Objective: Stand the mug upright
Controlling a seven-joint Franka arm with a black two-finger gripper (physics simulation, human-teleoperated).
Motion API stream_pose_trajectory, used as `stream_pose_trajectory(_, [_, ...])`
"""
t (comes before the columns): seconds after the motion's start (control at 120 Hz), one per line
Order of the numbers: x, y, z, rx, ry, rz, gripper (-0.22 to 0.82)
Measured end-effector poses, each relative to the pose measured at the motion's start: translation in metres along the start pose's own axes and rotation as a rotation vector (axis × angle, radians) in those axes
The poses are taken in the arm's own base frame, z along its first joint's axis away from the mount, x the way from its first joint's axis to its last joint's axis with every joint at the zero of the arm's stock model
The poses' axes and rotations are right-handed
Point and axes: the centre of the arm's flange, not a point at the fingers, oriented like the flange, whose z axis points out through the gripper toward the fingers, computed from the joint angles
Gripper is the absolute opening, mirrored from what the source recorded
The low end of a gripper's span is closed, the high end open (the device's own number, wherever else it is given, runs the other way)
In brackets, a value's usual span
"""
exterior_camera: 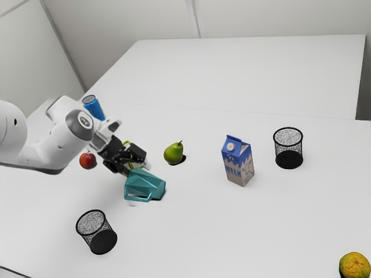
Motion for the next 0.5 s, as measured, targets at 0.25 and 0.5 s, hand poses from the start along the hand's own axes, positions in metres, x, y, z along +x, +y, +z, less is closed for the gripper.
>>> stream_pose_trajectory(0.25, [-0.012,-0.02,0.007,-0.088,-0.011,-0.018,0.6])
stream_pose_trajectory(0.5, [-0.016,-0.022,0.014,-0.189,-0.001,-0.014,0.6])
